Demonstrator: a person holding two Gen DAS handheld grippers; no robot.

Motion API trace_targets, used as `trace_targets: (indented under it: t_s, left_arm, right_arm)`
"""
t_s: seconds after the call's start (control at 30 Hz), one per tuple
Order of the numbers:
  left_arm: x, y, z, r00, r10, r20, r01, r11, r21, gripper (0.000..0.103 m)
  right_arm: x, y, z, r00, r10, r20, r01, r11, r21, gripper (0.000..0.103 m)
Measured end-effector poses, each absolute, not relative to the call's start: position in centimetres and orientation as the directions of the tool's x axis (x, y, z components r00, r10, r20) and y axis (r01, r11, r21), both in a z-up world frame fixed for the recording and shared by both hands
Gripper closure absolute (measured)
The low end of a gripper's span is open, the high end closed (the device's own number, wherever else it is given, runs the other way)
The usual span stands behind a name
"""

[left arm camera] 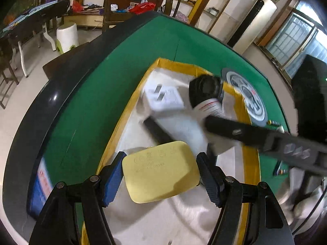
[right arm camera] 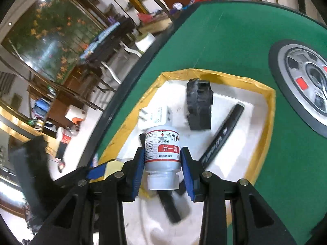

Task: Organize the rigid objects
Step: 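Lower the box into the tray with the left tool while the right tool brings the bottle over the tray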

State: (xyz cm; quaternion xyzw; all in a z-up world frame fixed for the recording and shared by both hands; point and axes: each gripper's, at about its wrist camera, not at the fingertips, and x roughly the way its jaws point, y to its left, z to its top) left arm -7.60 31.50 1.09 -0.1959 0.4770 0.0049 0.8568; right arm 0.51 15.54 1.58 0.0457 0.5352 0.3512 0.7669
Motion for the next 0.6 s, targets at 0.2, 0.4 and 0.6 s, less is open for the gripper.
trace_targets:
  t_s: [0.2,0.4,0.6]
  left_arm:
    - [-7.9,32.4,1.6,0.606,-0.251,-0.755,-0.171,0.886,-0.431,0.025]
    - [-11.0,33.4,3.0,0.697,-0.277,-0.662,-0.147,0.848,-0.509,0.022]
    - [-12.5,33.5,3.8,0.727,-0.258,-0.637,-0.166,0.834,-0.527,0.022]
  right_arm:
    - [2.8,17.8,0.0,0.188,0.537,-0.822,-0.473,0.783,0.403,0.068]
    - [3.9,17.0,0.1,0.191,0.564,-0.803,-0.445,0.779,0.441,0.068]
    - [2.7,14.6,3.1,0.269,0.617,-0.740,-0.464,0.756,0.462,0.066]
